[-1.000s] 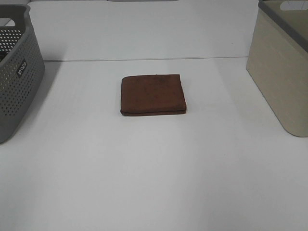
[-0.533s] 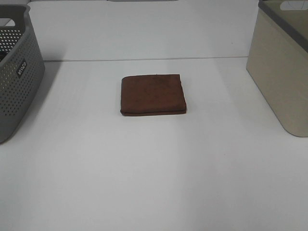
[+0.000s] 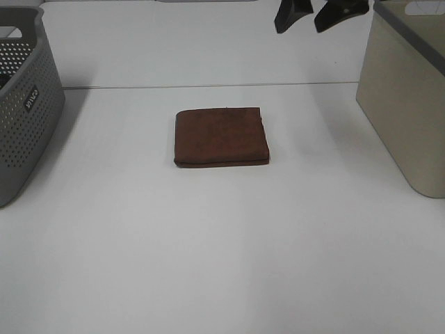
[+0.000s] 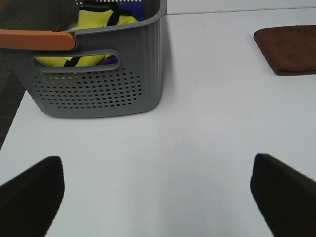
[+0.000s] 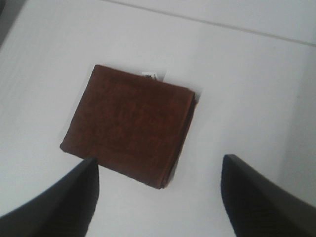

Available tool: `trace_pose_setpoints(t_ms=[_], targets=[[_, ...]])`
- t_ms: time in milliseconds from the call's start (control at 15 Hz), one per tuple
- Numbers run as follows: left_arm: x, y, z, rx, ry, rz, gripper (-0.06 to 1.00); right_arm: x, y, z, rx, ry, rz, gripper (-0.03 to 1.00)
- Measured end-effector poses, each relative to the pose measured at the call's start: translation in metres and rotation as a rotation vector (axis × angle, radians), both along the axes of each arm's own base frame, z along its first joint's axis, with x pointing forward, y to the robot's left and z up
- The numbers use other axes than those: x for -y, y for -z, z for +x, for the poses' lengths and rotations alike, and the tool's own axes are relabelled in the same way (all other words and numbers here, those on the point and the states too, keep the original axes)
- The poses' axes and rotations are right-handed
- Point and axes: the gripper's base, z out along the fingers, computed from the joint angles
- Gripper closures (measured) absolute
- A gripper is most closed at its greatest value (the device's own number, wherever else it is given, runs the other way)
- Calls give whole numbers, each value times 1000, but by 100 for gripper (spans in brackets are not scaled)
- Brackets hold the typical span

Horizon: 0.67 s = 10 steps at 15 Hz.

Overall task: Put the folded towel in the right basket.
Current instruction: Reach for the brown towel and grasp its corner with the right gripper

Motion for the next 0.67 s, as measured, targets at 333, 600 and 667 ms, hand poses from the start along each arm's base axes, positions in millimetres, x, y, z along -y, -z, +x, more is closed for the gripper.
trace_pose_setpoints(t_ms=[333,600,667], targets=[[0,0,0,0,0,0,-3,-26,82,40,-332,-38,81,30],[0,0,0,0,0,0,-3,-24,139,73,-439,-15,137,29],[0,0,0,0,0,0,-3,-21,154,78,-469,-10,139,29]])
